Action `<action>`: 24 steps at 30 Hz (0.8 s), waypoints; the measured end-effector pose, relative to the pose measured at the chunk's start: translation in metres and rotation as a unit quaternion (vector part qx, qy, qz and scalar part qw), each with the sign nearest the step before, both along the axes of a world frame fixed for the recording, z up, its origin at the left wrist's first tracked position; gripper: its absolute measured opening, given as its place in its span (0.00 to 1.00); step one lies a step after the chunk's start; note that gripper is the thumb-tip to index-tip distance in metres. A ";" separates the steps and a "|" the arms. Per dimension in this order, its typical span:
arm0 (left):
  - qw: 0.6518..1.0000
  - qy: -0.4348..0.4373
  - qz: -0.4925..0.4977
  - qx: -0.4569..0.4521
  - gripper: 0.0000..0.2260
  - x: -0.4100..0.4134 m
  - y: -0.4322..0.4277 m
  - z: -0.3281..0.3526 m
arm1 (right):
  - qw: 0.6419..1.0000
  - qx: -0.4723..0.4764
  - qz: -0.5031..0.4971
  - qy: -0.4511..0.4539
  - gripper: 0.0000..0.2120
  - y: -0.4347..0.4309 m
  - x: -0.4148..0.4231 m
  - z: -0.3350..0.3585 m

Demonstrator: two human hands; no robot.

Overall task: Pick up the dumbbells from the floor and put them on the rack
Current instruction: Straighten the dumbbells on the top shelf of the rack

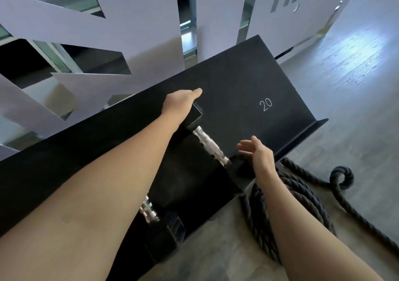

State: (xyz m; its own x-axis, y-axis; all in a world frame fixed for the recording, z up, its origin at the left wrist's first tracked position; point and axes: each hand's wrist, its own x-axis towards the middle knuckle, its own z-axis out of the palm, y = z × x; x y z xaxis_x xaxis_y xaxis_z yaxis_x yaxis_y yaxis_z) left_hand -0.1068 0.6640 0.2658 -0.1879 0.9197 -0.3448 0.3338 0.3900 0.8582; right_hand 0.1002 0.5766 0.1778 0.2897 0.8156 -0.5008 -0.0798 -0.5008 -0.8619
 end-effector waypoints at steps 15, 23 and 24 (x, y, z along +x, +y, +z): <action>0.965 0.249 -0.078 0.002 0.12 0.013 0.028 -0.016 | 0.987 -0.072 0.058 -0.134 0.10 -0.019 -0.006 -0.031; 0.957 0.270 -0.101 0.011 0.15 0.011 0.031 -0.021 | 0.978 -0.092 0.105 -0.153 0.13 -0.010 -0.007 -0.030; 0.956 0.275 -0.104 0.012 0.15 0.011 0.031 -0.022 | 0.978 -0.094 0.107 -0.153 0.13 -0.009 -0.007 -0.031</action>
